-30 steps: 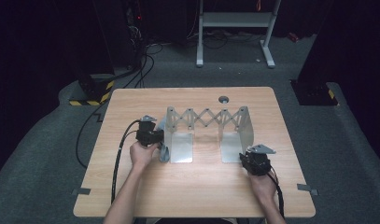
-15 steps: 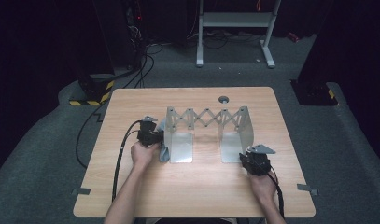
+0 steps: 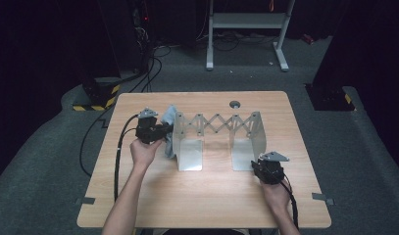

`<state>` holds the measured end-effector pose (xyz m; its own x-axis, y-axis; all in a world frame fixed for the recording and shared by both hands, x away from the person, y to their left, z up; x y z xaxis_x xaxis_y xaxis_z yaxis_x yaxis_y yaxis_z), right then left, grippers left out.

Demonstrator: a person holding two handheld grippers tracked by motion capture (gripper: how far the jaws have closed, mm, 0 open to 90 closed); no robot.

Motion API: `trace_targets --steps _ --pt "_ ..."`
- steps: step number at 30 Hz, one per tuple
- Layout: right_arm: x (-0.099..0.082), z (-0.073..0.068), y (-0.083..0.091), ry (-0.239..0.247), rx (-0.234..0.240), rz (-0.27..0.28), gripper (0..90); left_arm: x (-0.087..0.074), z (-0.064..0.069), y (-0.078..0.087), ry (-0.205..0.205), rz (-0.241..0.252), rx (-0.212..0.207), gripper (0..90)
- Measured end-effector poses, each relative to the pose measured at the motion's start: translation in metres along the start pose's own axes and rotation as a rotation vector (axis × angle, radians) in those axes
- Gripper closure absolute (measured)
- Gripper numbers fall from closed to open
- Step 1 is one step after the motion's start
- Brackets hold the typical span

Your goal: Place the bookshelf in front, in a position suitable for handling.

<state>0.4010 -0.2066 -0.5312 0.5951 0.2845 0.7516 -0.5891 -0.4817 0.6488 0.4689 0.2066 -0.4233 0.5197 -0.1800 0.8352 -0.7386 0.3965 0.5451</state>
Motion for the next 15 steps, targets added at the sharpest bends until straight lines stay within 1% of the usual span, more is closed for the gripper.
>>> trace_targets --steps 3,4,9,12,15 --pt "0.0 0.0 0.0 0.002 -0.001 0.0 73.0 0.009 0.002 0.01 -0.013 0.032 0.002 79.3" --pt "0.0 0.0 0.0 0.001 0.0 0.0 73.0 0.012 0.003 0.013 -0.023 0.044 0.005 79.4" --pt "0.0 0.0 0.0 0.0 0.0 -0.001 73.0 0.027 0.005 0.023 -0.039 0.09 0.005 79.3" --pt "0.0 0.0 0.0 0.001 -0.001 -0.001 73.0 0.033 0.005 0.024 -0.047 0.101 0.008 79.1" --pt "0.0 -0.001 0.0 0.0 -0.002 -0.001 73.0 0.035 0.003 0.019 -0.041 0.093 0.01 79.1"
Point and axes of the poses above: each handheld gripper's, and its own axes: y roughly backward along the jaws, x roughly out of its top, z roughly to its right, the point moved 1 cm from there along -y, roughly forward along the jaws, and after that the axes turned 12 degrees about x, right-handed, at the moved point
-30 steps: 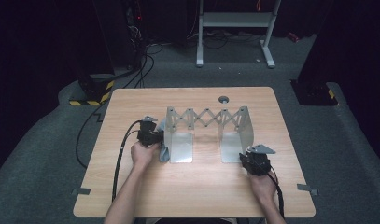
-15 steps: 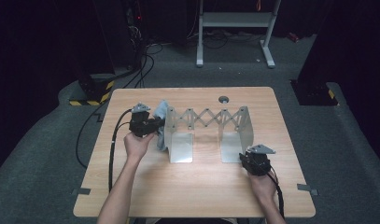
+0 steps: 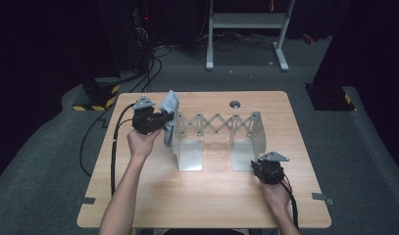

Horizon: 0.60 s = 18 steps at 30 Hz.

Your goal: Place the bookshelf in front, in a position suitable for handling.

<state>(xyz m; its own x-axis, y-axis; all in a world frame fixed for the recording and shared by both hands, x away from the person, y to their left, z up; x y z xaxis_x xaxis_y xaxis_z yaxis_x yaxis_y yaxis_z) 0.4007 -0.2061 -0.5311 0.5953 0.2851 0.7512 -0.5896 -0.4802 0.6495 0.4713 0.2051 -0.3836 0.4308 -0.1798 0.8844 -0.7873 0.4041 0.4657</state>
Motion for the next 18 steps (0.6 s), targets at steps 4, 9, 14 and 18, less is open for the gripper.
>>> trace_targets --steps 4,9,14,18 --pt "0.0 0.0 0.0 0.0 0.001 0.0 73.0 -0.004 -0.003 -0.009 0.019 -0.014 0.0 79.2" --pt "0.0 0.0 0.0 0.002 0.001 0.0 72.9 -0.009 -0.006 -0.016 0.033 -0.028 0.007 79.0" --pt "0.0 0.0 0.0 0.002 0.002 0.001 72.9 -0.015 -0.006 -0.025 0.024 -0.065 0.027 79.1" --pt "0.0 0.0 0.0 0.001 0.001 0.0 72.9 -0.021 -0.007 -0.031 0.023 -0.087 0.03 79.1"
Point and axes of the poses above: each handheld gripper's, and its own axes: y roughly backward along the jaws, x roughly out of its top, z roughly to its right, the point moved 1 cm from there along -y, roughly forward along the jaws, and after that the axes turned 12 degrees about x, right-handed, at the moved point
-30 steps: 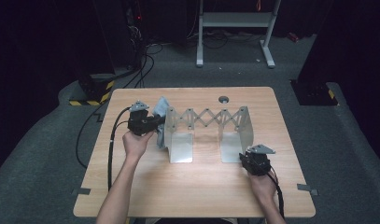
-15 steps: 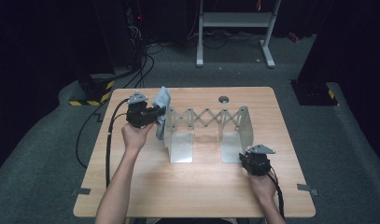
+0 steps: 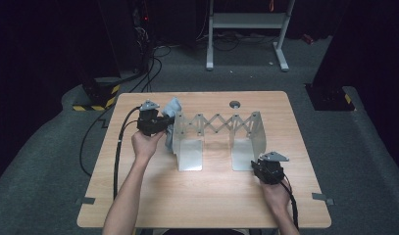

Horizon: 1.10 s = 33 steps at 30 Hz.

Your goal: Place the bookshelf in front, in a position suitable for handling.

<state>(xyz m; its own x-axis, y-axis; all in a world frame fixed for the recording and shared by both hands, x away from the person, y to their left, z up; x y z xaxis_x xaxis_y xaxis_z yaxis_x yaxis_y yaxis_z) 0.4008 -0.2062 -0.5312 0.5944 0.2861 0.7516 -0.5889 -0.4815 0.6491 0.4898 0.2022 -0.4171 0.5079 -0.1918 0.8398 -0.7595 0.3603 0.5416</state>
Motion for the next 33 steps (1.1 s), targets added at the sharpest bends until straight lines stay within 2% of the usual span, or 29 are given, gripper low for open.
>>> trace_targets --steps 6,10,16,24,27,31,33 --pt "0.0 0.0 0.0 -0.002 0.001 -0.001 72.8 -0.009 -0.001 -0.01 0.011 -0.03 -0.004 79.1" --pt "0.0 0.0 0.0 -0.002 0.001 -0.001 72.8 -0.016 -0.002 -0.019 0.011 -0.07 -0.001 79.1" --pt "0.0 0.0 0.0 -0.002 0.002 0.0 72.7 -0.023 -0.003 -0.029 0.027 -0.093 -0.003 79.1" --pt "0.0 0.0 0.0 -0.003 0.002 0.0 72.7 -0.046 -0.005 -0.046 0.05 -0.157 -0.012 79.1" --pt "0.0 0.0 0.0 -0.002 0.002 -0.001 72.7 -0.055 -0.004 -0.054 0.039 -0.196 -0.004 79.1" --pt "0.0 0.0 0.0 -0.001 0.001 0.0 72.7 -0.063 -0.004 -0.061 0.028 -0.223 0.005 79.1" --pt "0.0 0.0 0.0 0.0 0.001 0.0 72.7 -0.068 -0.004 -0.062 0.042 -0.227 -0.001 79.1"
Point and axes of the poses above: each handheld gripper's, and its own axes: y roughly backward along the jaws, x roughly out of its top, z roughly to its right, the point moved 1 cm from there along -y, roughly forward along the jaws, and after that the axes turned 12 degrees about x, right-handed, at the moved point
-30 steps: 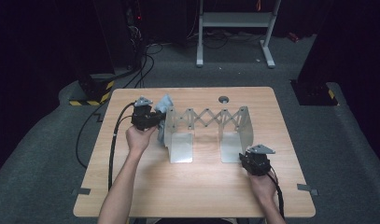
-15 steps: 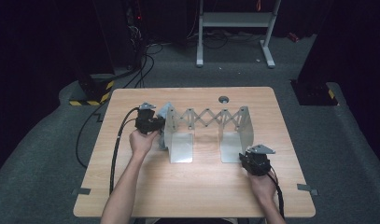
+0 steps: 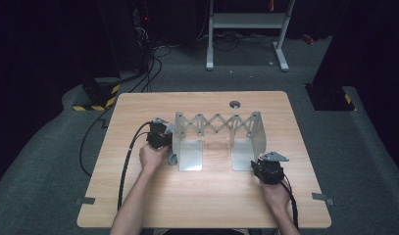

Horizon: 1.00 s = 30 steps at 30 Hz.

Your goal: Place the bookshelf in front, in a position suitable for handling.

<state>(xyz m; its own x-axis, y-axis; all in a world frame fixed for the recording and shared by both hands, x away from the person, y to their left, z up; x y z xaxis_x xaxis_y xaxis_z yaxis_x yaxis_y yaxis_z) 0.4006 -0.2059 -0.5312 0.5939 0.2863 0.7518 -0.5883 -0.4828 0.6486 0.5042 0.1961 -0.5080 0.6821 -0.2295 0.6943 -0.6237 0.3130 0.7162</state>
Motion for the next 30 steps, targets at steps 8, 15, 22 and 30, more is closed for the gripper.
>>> trace_targets --steps 8,15,22,30 --pt "0.0 0.0 0.0 -0.001 0.001 0.0 72.7 -0.019 0.004 0.01 -0.002 -0.009 -0.017 79.0" --pt "0.0 0.0 0.0 0.004 0.0 0.0 72.6 -0.044 0.017 0.037 -0.044 0.014 -0.025 78.9" --pt "0.0 -0.001 0.0 0.005 0.0 -0.002 72.6 -0.064 0.033 0.059 -0.05 0.033 -0.036 78.8" --pt "0.0 -0.001 0.0 0.004 -0.002 -0.002 72.6 -0.076 0.054 0.077 -0.057 0.053 -0.058 78.7"
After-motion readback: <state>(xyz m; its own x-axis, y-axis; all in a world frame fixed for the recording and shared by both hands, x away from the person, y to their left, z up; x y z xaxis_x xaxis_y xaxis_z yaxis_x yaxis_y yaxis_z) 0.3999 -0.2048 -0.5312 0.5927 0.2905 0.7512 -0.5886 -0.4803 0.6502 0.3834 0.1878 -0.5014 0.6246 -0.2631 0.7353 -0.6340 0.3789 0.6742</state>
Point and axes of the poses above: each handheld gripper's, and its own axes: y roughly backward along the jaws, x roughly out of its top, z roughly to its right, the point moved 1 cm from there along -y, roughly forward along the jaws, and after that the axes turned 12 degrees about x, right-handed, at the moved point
